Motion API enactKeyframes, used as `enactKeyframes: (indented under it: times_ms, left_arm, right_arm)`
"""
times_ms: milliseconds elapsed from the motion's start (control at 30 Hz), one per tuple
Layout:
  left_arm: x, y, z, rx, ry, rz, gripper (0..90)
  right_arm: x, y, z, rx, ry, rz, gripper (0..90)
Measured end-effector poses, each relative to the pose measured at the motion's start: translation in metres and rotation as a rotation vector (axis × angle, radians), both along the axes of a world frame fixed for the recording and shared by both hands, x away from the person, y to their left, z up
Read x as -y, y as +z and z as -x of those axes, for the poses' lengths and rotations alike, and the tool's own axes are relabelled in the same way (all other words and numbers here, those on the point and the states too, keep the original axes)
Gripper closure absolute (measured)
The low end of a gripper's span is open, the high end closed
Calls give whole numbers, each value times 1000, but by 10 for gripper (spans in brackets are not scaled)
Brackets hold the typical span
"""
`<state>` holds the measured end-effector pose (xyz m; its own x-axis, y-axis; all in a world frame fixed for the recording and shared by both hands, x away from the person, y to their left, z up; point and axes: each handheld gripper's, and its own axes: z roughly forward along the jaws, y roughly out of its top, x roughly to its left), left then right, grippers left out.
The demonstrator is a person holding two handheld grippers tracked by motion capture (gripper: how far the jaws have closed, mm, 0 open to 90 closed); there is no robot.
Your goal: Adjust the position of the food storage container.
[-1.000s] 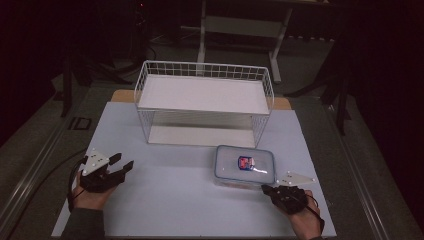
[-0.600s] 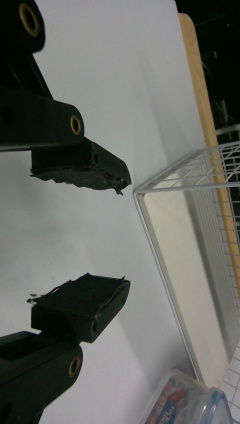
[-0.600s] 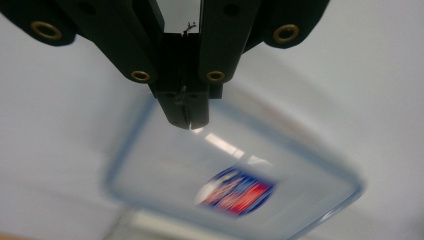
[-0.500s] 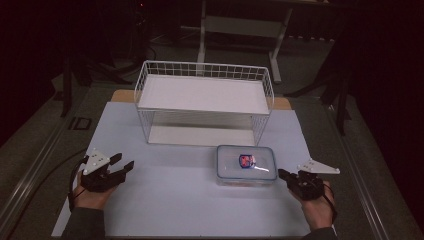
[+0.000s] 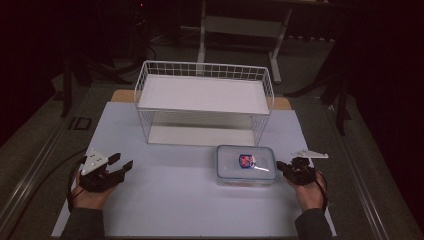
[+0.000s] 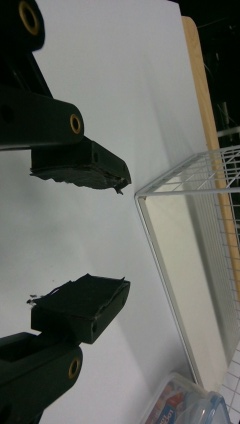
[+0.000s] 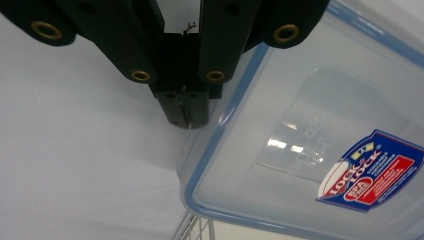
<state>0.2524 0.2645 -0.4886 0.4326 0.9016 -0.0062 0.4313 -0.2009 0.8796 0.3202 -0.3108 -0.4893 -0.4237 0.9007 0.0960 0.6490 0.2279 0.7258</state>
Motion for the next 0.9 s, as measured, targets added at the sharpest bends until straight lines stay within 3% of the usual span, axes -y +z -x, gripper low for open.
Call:
enactKeyframes:
  times_ms: [300, 667, 900]
  left_arm:
    - [1, 0, 0, -3, 0, -6, 455]
    - [1, 0, 0, -1, 0, -7, 452]
    - [1, 0, 0, 0, -2, -8, 452]
  right_arm:
    - [-13, 0, -6, 1, 30, 16, 899]
    - [-56, 1, -18, 9, 106, 39, 899]
    - [-83, -2, -16, 15, 168, 8, 899]
